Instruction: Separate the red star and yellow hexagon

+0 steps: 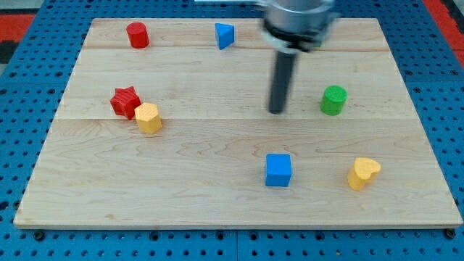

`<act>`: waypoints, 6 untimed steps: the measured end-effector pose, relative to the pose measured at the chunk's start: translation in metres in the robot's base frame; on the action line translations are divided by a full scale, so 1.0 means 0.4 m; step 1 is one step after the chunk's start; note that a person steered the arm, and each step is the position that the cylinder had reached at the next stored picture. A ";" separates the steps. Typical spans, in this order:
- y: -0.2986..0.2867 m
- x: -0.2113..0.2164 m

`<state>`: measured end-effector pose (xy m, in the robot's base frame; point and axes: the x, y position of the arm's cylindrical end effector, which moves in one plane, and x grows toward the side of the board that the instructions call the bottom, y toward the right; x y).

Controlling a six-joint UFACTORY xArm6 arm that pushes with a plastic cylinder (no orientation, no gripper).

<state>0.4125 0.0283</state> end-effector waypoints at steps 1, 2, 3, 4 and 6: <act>-0.262 -0.008; -0.427 0.055; -0.595 0.072; -0.598 0.116; -0.559 0.091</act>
<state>0.4487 -0.1952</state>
